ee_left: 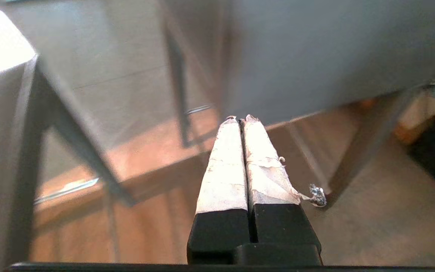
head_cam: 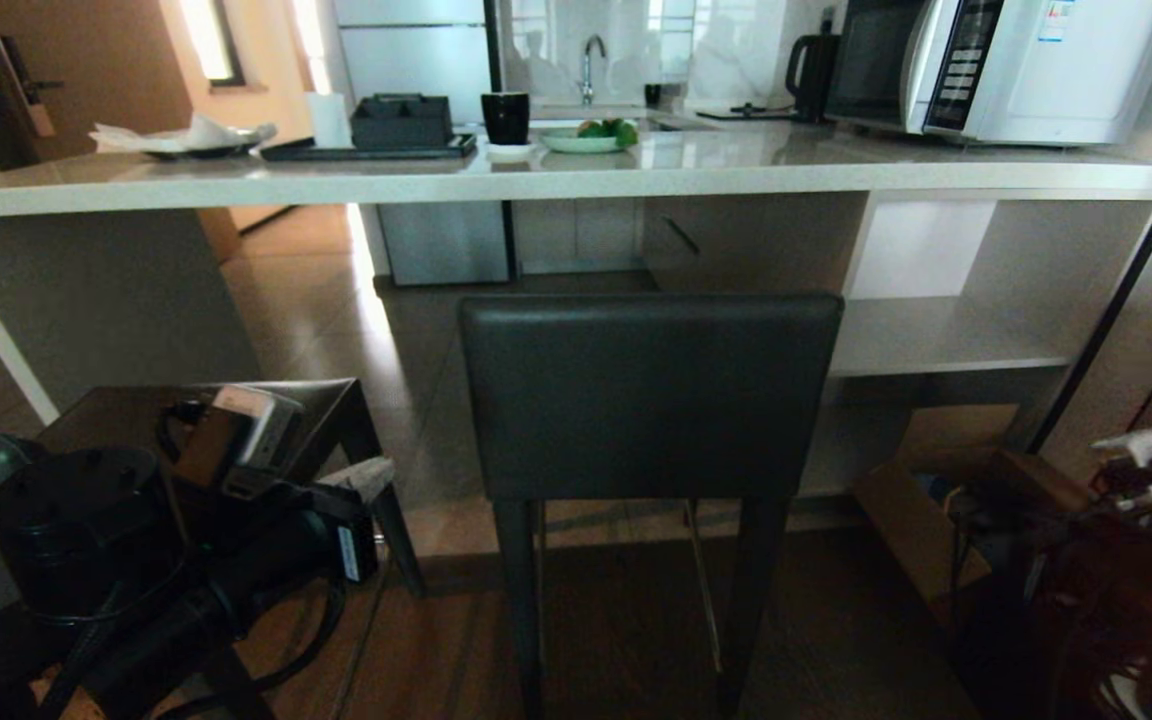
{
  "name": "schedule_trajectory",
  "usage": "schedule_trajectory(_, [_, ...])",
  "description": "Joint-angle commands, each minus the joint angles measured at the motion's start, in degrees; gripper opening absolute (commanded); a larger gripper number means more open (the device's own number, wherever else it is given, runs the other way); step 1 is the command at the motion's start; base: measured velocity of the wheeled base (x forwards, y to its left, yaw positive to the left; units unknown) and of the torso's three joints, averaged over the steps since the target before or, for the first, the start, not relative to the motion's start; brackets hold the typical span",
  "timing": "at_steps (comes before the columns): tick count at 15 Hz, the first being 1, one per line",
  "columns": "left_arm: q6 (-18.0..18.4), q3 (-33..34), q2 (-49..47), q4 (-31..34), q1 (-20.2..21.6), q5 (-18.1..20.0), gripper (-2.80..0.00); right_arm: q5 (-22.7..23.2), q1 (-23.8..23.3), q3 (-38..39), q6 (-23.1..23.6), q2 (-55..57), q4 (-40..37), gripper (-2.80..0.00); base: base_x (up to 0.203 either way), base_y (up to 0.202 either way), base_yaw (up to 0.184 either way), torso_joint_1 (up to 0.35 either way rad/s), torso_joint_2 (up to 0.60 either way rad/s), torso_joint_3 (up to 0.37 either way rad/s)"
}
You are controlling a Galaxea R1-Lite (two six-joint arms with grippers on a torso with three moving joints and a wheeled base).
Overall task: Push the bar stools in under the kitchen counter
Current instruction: Push the gray chair back under the dining table
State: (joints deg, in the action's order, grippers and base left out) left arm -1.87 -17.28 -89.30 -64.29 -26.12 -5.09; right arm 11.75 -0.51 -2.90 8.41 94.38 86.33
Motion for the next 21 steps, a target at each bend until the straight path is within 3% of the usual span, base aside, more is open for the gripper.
schedule_trajectory(1, [0.02, 0.29, 5.23, 4.00, -0.14, -1.86, -2.80, -4.86, -0.55, -1.27, -0.60, -5.37, 0.09, -2.80, 0.000, 0.000, 0.000, 0.000, 0.00, 0.000])
schedule_trajectory(4, [-2.88, -0.14, 16.57, 15.15, -0.34, -3.92, -2.80, -10.61, -0.53, -1.29, -1.36, -10.21, -4.64, -2.80, 0.000, 0.000, 0.000, 0.000, 0.00, 0.000])
schedule_trajectory(7, [-3.06, -1.87, 28.60, 20.87, 8.30, -7.63, -2.80, -12.83, -0.42, -3.36, -1.52, -24.51, -16.35, -2.80, 0.000, 0.000, 0.000, 0.000, 0.00, 0.000])
schedule_trajectory(9, [-1.36, -2.52, 37.78, 23.83, 12.51, -8.60, -2.80, -13.20, -0.32, -7.41, -2.43, -38.13, -32.46, -2.80, 0.000, 0.000, 0.000, 0.000, 0.00, 0.000])
schedule_trajectory(12, [0.93, -3.30, 47.78, 26.37, 21.51, -8.84, -2.80, -11.24, 0.71, -18.20, -6.10, -59.70, -70.05, -2.80, 0.000, 0.000, 0.000, 0.000, 0.00, 0.000])
schedule_trajectory(14, [1.76, -1.77, 55.78, 27.37, 22.81, -6.86, -2.80, -9.32, 1.26, -23.89, -8.04, -70.21, -85.13, -2.80, 0.000, 0.000, 0.000, 0.000, 0.00, 0.000])
schedule_trajectory(17, [3.53, 1.41, 68.29, 35.91, 24.15, -4.05, -2.80, -7.82, 1.49, -25.74, -8.70, -80.61, -93.78, -2.80, 0.000, 0.000, 0.000, 0.000, 0.00, 0.000])
schedule_trajectory(21, [5.51, 11.20, 82.89, 48.10, 26.18, -2.81, -2.80, -7.92, 1.04, -20.19, -6.70, -93.94, -101.67, -2.80, 0.000, 0.000, 0.000, 0.000, 0.00, 0.000])
